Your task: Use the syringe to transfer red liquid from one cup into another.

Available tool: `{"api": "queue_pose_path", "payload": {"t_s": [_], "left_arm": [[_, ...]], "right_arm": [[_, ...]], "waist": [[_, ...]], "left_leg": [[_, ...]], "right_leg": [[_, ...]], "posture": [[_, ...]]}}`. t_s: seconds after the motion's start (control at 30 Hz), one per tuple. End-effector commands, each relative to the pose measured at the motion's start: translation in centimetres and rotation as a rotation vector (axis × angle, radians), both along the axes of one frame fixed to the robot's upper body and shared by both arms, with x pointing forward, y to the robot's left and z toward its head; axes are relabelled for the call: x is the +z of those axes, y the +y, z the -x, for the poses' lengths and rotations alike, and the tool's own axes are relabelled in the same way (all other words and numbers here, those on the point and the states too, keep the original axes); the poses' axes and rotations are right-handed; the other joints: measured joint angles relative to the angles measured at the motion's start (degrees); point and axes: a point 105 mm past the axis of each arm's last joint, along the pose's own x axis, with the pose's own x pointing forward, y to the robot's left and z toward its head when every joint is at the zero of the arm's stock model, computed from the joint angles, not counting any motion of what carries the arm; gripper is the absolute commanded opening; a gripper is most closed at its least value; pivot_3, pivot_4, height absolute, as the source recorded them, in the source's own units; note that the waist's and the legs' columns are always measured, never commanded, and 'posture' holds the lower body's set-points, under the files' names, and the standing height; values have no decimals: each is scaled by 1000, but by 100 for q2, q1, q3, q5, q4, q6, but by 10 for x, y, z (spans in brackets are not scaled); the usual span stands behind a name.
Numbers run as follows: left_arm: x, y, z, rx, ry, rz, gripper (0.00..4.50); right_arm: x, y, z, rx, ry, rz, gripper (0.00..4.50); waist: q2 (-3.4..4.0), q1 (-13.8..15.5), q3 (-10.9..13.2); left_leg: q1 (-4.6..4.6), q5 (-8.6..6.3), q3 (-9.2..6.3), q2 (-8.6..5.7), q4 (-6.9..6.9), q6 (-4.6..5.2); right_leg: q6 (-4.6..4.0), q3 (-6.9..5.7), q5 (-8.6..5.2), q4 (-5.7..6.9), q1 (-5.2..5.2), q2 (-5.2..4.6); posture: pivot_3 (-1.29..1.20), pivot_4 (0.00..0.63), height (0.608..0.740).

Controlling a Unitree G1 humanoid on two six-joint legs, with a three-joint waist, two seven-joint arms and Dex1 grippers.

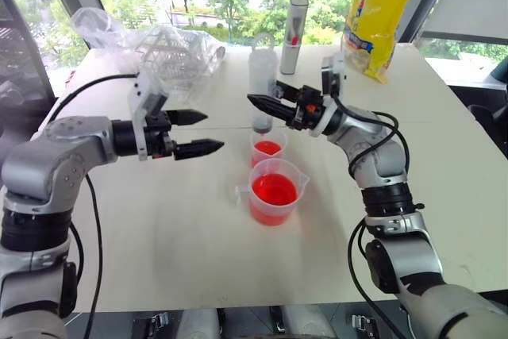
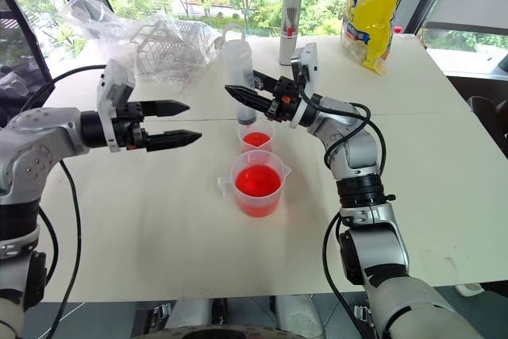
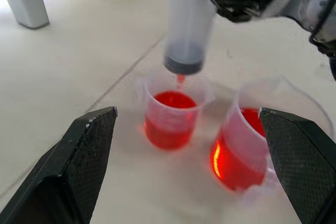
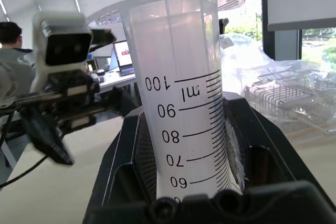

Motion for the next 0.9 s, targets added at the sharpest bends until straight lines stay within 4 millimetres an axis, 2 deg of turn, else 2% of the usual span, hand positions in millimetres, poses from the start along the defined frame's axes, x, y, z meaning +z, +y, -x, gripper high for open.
{"api": "queue_pose_path", "payload": {"t_s": [0.03,0.1,0.3,0.4,0.5,0.63,0.9], "left_arm": [[9,-3,11,-29,-77,-7,4426],[7,-5,12,-29,-77,1,4426],[-1,-11,14,-25,-86,9,4426],[-5,-12,14,-21,-88,13,4426],[-7,-13,12,-15,-99,19,4426],[-10,-15,10,-21,-104,30,4426],[-13,-17,7,-18,-123,37,4426]], "right_arm": [[29,-5,4,-6,-76,-41,1392],[32,-7,4,-14,-78,-40,1392],[63,-21,11,-92,-74,-1,1392],[76,-35,8,-203,-1,65,1392],[75,-59,1,-325,144,173,1392],[42,-92,-2,-481,443,441,1392],[-29,-136,-18,-809,907,606,1392]], "waist": [[-1,2,0],[-1,-2,0],[0,-18,2],[0,-34,2],[-1,-23,1],[-3,15,1],[-3,-27,0]], "left_leg": [[0,0,0,-1,0,0],[-1,0,0,-1,-1,0],[-2,0,-2,1,-9,1],[-1,0,-1,2,-14,1],[0,0,-1,2,-19,1],[-2,-1,2,0,-34,1],[-17,0,13,0,-64,3]], "right_leg": [[0,0,0,0,0,-2],[0,0,0,-2,0,-1],[-1,1,-1,-6,-4,2],[-1,3,-1,-8,-6,2],[-4,5,-1,-11,-8,0],[-23,4,-10,-41,-5,-8],[-9,12,0,-66,-26,-2]], "posture": [[0,150,740],[0,150,740],[0,150,740],[0,150,740],[0,150,740],[0,150,740],[0,150,740]]}}
